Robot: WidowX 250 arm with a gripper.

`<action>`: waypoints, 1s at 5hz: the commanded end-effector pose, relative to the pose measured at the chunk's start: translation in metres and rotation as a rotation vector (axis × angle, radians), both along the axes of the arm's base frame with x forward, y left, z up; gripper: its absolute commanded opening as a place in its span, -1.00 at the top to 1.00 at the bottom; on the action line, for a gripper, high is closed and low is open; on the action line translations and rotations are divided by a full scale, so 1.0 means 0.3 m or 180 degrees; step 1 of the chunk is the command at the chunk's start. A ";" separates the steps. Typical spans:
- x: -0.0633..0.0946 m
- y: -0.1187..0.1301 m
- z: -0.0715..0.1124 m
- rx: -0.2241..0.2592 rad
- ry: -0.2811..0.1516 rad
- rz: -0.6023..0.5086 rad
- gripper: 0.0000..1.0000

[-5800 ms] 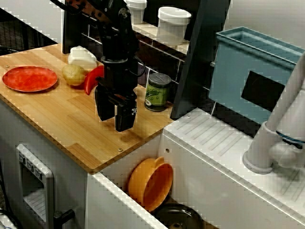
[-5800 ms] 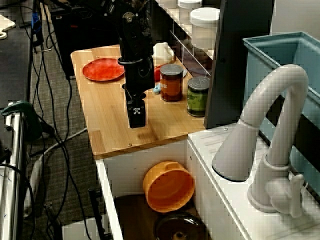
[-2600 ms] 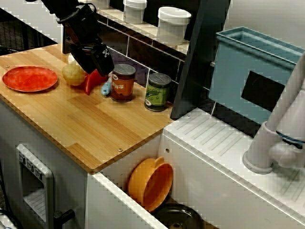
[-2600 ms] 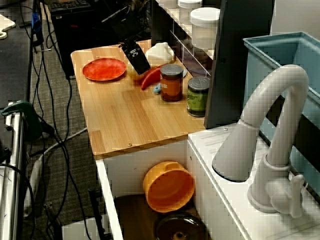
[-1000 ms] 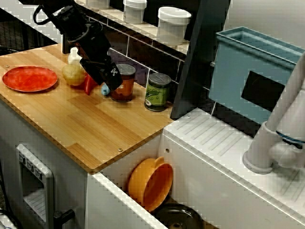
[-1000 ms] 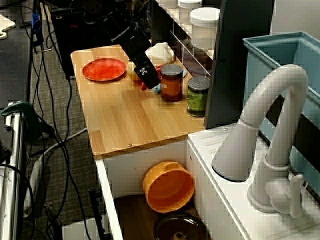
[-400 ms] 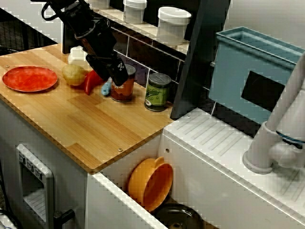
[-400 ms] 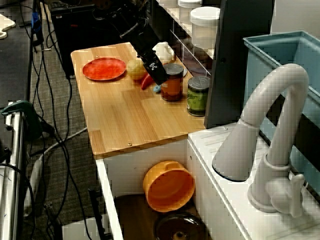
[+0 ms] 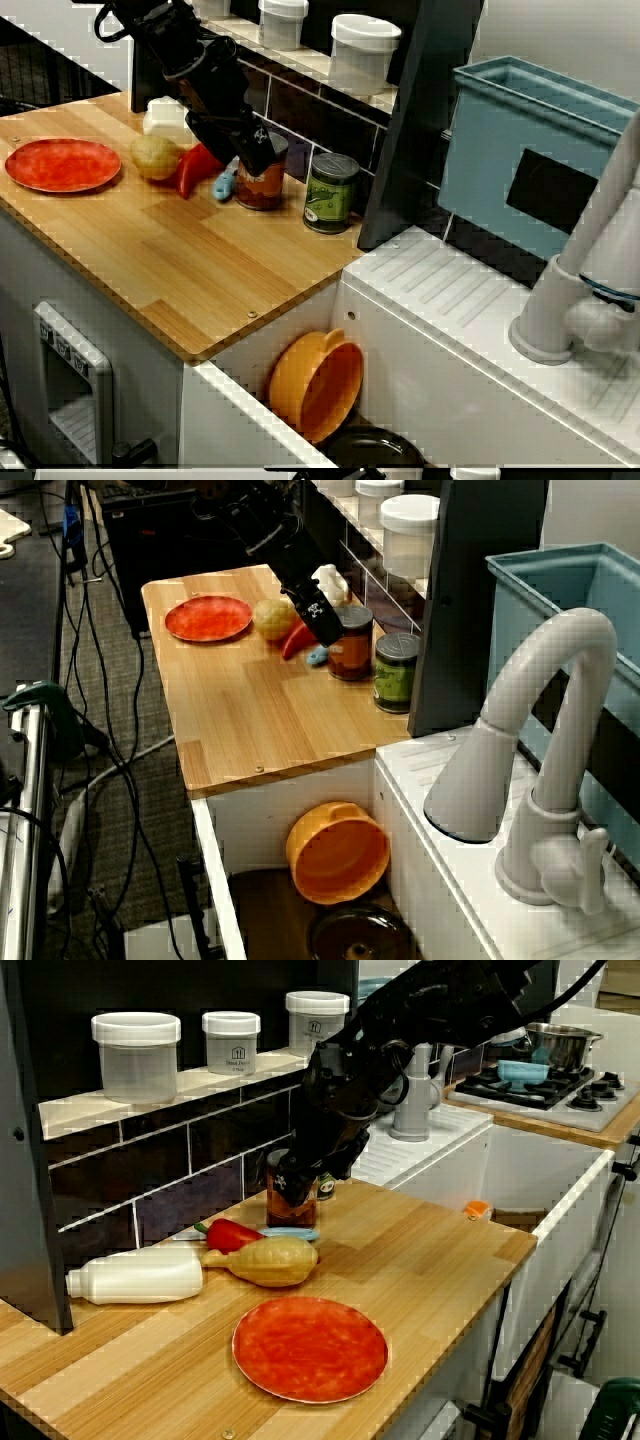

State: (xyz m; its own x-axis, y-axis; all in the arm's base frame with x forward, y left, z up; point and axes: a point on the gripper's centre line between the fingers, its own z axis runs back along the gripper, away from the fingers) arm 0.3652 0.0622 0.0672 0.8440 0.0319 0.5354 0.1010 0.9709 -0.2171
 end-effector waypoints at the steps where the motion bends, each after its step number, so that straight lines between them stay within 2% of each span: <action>1: 0.020 0.012 0.028 0.0050 -0.0127 0.0022 -1.00; 3: 0.040 0.024 0.016 0.0026 -0.0182 0.0128 -1.00; 5: 0.062 0.028 0.001 -0.0009 -0.0180 0.0202 -1.00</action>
State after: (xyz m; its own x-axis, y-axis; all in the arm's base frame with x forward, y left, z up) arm 0.3793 0.0666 0.0526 0.8357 0.1009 0.5398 0.0378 0.9701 -0.2399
